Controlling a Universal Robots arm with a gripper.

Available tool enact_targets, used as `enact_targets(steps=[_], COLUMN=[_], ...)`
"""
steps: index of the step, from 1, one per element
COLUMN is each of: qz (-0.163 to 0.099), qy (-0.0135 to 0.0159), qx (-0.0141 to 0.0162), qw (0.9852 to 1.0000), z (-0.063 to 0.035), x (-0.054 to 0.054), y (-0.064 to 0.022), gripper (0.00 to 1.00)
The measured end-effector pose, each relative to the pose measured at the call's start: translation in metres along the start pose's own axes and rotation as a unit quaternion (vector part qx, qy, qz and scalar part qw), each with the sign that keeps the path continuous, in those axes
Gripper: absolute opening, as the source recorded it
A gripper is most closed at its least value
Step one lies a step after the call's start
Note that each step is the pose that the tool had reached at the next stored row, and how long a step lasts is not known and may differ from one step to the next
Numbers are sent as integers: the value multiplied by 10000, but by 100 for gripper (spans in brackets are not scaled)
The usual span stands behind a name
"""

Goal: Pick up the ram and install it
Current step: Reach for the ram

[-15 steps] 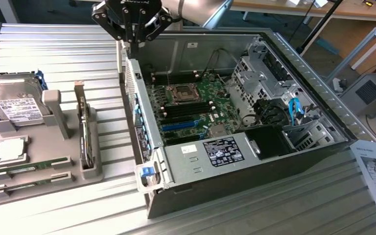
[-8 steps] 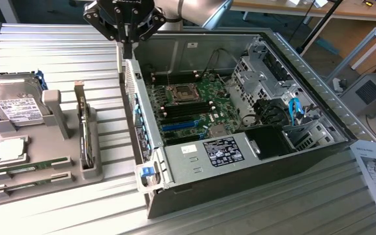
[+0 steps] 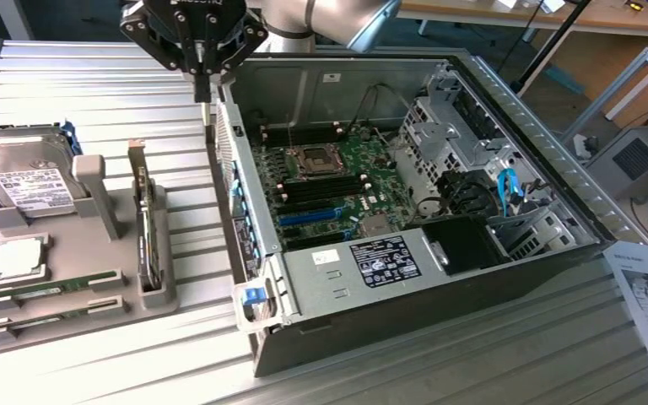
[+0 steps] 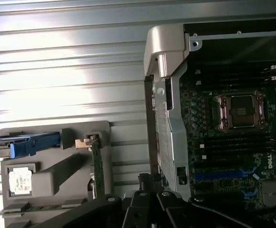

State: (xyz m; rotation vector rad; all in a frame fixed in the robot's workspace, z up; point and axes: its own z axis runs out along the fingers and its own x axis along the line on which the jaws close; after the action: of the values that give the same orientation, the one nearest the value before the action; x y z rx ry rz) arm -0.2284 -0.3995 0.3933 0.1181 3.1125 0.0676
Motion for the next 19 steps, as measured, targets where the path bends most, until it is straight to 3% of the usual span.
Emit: enact_targets(steps=[10,19], qz=[-1,-1], qy=[0,0], qx=[0,0], qw=[10000,10000], z=[-8,-14], x=[301,483], y=[-30,-54], gripper=[11,11])
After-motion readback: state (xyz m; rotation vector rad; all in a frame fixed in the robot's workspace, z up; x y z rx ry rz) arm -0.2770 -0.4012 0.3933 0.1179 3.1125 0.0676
